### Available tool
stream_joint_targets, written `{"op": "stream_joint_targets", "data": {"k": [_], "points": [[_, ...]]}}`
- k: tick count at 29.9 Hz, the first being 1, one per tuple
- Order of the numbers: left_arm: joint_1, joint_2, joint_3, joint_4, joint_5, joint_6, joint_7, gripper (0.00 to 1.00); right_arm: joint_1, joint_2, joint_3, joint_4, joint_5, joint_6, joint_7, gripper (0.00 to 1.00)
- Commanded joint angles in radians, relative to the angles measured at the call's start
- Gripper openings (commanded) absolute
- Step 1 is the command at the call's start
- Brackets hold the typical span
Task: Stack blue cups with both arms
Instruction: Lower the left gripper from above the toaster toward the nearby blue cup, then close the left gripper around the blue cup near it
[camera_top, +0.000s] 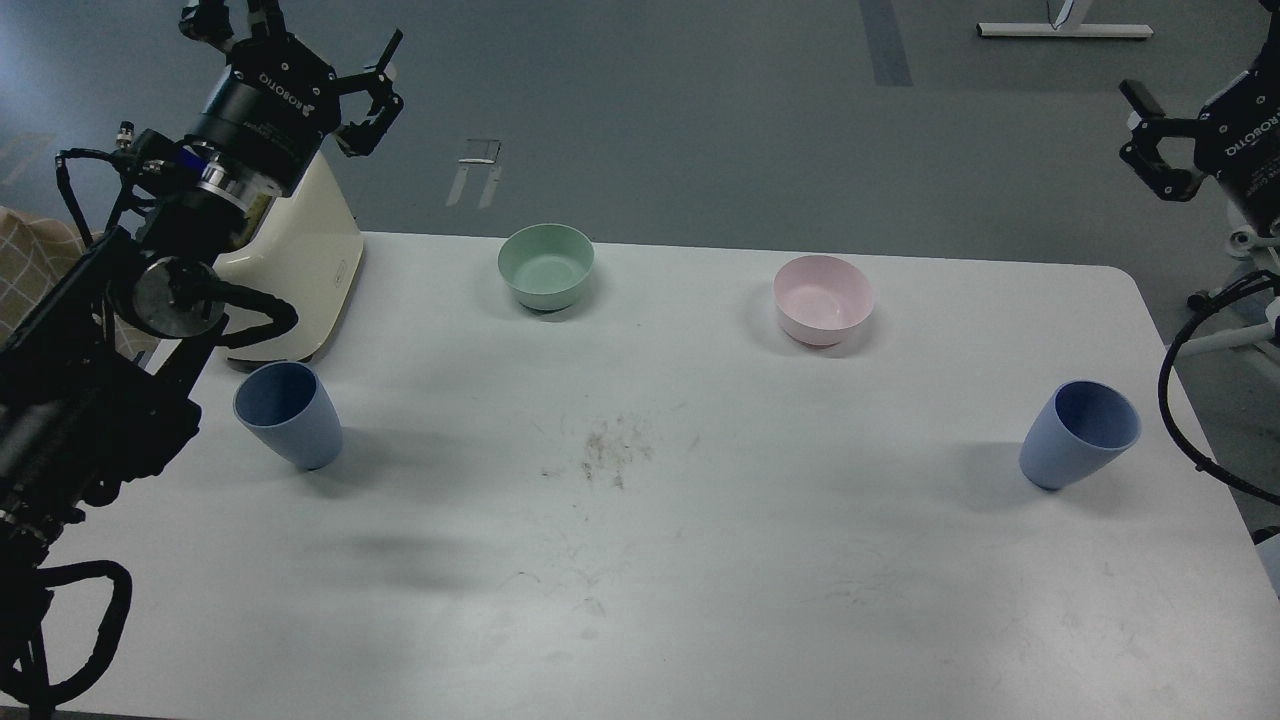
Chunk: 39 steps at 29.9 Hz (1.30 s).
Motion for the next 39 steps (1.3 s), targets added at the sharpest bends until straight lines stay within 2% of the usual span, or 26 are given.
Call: {"op": "stream_joint_targets", "data": {"k": [1,7,9,13,16,18,23,29,32,39], "points": [[0.072,0.101,0.012,-0.096,0.025,0.0,0.0,0.97,-0.021,-0.001,0.022,0.005,0.001,0.0,0.002,1.0],[0.23,0.328,-0.001,-0.312,0.28,0.006,0.0,0.91,-0.053,0.0,0.062,0.006,0.028,0.0,0.019,1.0],[0.318,0.435,-0.007,-0.424,0.353,0.047,0.0,0.91,-0.052,0.0,0.07,0.006,0.03,0.0,0.023,1.0],[0.383,0.553,-0.01,-0.492,0.482,0.052,-0.023,0.91,-0.058,0.008,0.099,0.006,0.053,0.0,0.036,1.0],[0.386,0.602,-0.011,-0.495,0.643,0.056,-0.055,0.91,-0.056,0.02,0.1,0.006,0.071,0.0,0.036,1.0],[0.386,0.615,-0.008,-0.495,0.825,0.072,-0.059,0.9,-0.058,0.032,0.1,0.008,0.071,0.0,0.036,1.0],[0.399,0.618,0.012,-0.486,1.308,0.196,-0.062,0.9,-0.06,0.039,0.1,0.014,0.071,0.0,0.036,1.0],[0.418,0.616,0.033,-0.45,1.397,0.214,-0.072,0.9,-0.073,0.035,0.102,0.014,0.071,0.0,0.036,1.0],[0.424,0.604,0.114,-0.38,1.429,0.28,-0.085,0.87,-0.076,0.037,0.102,0.02,0.071,0.0,0.036,1.0],[0.422,0.599,0.246,-0.329,1.429,0.385,-0.089,0.81,-0.089,0.039,0.102,0.035,0.071,0.0,0.036,1.0]]}}
